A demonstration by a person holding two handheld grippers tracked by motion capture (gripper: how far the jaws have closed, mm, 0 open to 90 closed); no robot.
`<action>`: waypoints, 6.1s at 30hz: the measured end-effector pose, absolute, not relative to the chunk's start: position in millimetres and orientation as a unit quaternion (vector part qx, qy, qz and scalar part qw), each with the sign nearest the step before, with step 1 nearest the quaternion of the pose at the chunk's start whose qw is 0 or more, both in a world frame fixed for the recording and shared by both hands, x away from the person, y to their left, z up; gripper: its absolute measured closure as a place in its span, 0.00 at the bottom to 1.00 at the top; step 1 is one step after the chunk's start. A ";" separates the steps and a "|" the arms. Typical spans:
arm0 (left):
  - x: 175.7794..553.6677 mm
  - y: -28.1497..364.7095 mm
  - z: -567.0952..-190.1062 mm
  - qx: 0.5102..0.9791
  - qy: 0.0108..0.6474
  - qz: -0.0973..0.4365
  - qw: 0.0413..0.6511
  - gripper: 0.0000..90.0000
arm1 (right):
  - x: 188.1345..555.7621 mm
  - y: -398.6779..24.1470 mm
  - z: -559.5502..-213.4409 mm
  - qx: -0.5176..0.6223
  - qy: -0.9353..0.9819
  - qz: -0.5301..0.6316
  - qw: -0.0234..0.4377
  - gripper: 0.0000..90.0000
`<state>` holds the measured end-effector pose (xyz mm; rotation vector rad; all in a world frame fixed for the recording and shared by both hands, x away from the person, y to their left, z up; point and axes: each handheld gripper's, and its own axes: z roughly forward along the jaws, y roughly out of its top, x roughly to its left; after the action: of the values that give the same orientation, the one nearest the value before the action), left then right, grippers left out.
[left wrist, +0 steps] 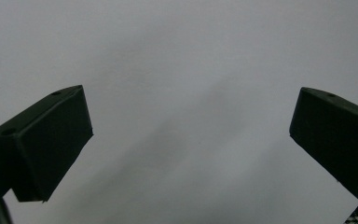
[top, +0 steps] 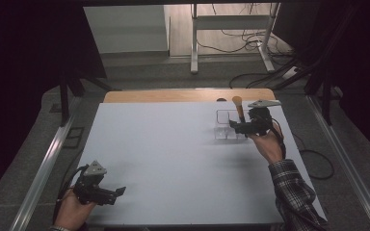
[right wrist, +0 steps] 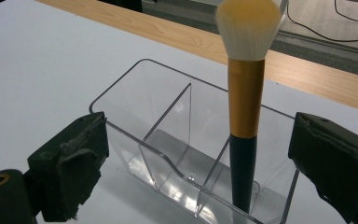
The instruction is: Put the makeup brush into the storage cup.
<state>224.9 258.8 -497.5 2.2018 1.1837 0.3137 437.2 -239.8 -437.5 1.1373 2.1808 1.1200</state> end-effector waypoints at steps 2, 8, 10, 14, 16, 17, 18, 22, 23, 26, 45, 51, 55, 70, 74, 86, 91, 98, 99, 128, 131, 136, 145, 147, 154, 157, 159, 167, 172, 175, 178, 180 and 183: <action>224.8 258.8 -497.5 0.832 0.448 0.118 0.306 0.00 | 435.3 -239.5 -437.2 0.410 0.788 0.406 0.215 0.06; 224.8 258.6 -497.8 0.831 0.449 0.118 0.307 0.00 | 430.8 -239.3 -437.3 0.408 0.794 0.396 0.217 0.04; 224.8 258.6 -497.8 0.831 0.449 0.118 0.307 0.00 | 430.0 -239.7 -437.4 0.408 0.794 0.396 0.216 0.04; 224.8 258.6 -497.8 0.831 0.449 0.118 0.307 0.00 | 425.7 -242.1 -437.6 0.408 0.794 0.398 0.212 0.04; 224.8 258.7 -497.8 0.831 0.449 0.118 0.307 0.00 | 423.8 -242.8 -437.7 0.407 0.794 0.398 0.210 0.03; 224.8 258.8 -497.6 0.832 0.448 0.118 0.306 0.00 | 422.7 -243.2 -437.8 0.407 0.795 0.398 0.209 0.03; 224.8 258.8 -497.7 0.832 0.448 0.118 0.306 0.00 | 422.0 -243.3 -437.9 0.407 0.795 0.398 0.208 0.03; 224.9 258.6 -497.7 0.832 0.447 0.118 0.305 0.00 | 418.4 -243.8 -437.9 0.406 0.798 0.396 0.205 0.03; 224.9 258.6 -497.7 0.832 0.447 0.118 0.305 0.00 | 417.6 -244.0 -438.0 0.405 0.799 0.396 0.204 0.03; 224.9 258.5 -497.7 0.833 0.446 0.118 0.305 0.00 | 415.0 -243.9 -438.5 0.403 0.800 0.395 0.202 0.02; 225.0 257.8 -498.0 0.834 0.446 0.118 0.302 0.00 | 400.5 -241.9 -444.1 0.398 0.810 0.382 0.199 0.00; 225.1 257.8 -498.0 0.834 0.446 0.118 0.302 0.00 | 396.1 -240.9 -446.5 0.396 0.814 0.376 0.198 0.00; 225.1 258.0 -498.0 0.834 0.446 0.119 0.302 0.00 | 392.7 -240.6 -446.4 0.393 0.816 0.374 0.201 0.00; 225.0 257.9 -497.8 0.834 0.446 0.119 0.303 0.00 | 379.5 -242.3 -447.9 0.391 0.820 0.373 0.190 0.00; 225.0 257.9 -497.8 0.834 0.446 0.119 0.303 0.00 | 377.2 -242.3 -448.7 0.389 0.821 0.373 0.189 0.00; 225.1 258.0 -497.8 0.835 0.445 0.120 0.302 0.00 | 366.8 -243.4 -451.8 0.382 0.826 0.371 0.185 0.00; 225.1 257.8 -498.0 0.834 0.445 0.119 0.303 0.00 | 362.1 -244.3 -452.3 0.382 0.826 0.371 0.184 0.00; 225.1 257.8 -498.0 0.834 0.445 0.119 0.303 0.00 | 356.9 -245.2 -453.7 0.380 0.828 0.369 0.183 0.00; 225.1 257.8 -498.1 0.834 0.445 0.118 0.303 0.00 | 355.1 -245.6 -453.7 0.380 0.828 0.370 0.181 0.00; 225.3 257.5 -498.0 0.835 0.444 0.120 0.302 0.00 | 330.1 -255.5 -456.5 0.381 0.831 0.368 0.171 0.00; 225.3 257.6 -497.9 0.835 0.444 0.120 0.302 0.00 | 327.6 -256.0 -456.6 0.381 0.831 0.368 0.170 0.00; 225.3 257.4 -498.0 0.835 0.444 0.120 0.301 0.00 | 323.8 -257.9 -457.1 0.380 0.832 0.367 0.170 0.00; 225.2 257.3 -497.9 0.835 0.444 0.120 0.302 0.00 | 317.0 -260.7 -458.6 0.380 0.833 0.363 0.170 0.00; 225.3 257.4 -497.9 0.835 0.445 0.120 0.302 0.00 | 315.4 -261.6 -458.7 0.383 0.832 0.364 0.168 0.00; 225.3 257.5 -497.9 0.834 0.445 0.120 0.302 0.00 | 311.4 -264.2 -459.0 0.384 0.831 0.366 0.167 0.00; 225.3 257.3 -497.9 0.834 0.445 0.120 0.302 0.00 | 309.4 -265.3 -459.3 0.386 0.831 0.365 0.165 0.00; 225.3 257.3 -497.9 0.834 0.445 0.120 0.302 0.00 | 307.4 -266.5 -459.5 0.388 0.830 0.365 0.164 0.00; 225.3 257.2 -497.9 0.835 0.445 0.120 0.302 0.00 | 302.4 -270.1 -460.6 0.391 0.831 0.361 0.162 0.00; 225.5 257.2 -497.9 0.835 0.445 0.119 0.302 0.00 | 298.3 -273.9 -461.3 0.391 0.832 0.357 0.162 0.00; 225.5 257.3 -497.9 0.835 0.445 0.119 0.302 0.00 | 296.9 -274.9 -461.5 0.393 0.832 0.356 0.162 0.00; 225.6 257.1 -498.0 0.835 0.445 0.119 0.301 0.00 | 294.2 -276.8 -461.6 0.392 0.833 0.354 0.164 0.00; 225.7 257.1 -498.0 0.835 0.445 0.118 0.301 0.00 | 292.8 -277.7 -461.4 0.392 0.833 0.353 0.165 0.00; 225.7 257.1 -498.0 0.835 0.445 0.118 0.301 0.00 | 291.6 -278.7 -461.6 0.391 0.833 0.353 0.166 0.00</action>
<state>225.7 257.1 -498.0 2.2152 1.1799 0.3139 291.6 -278.7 -461.6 1.1142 2.3729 1.0048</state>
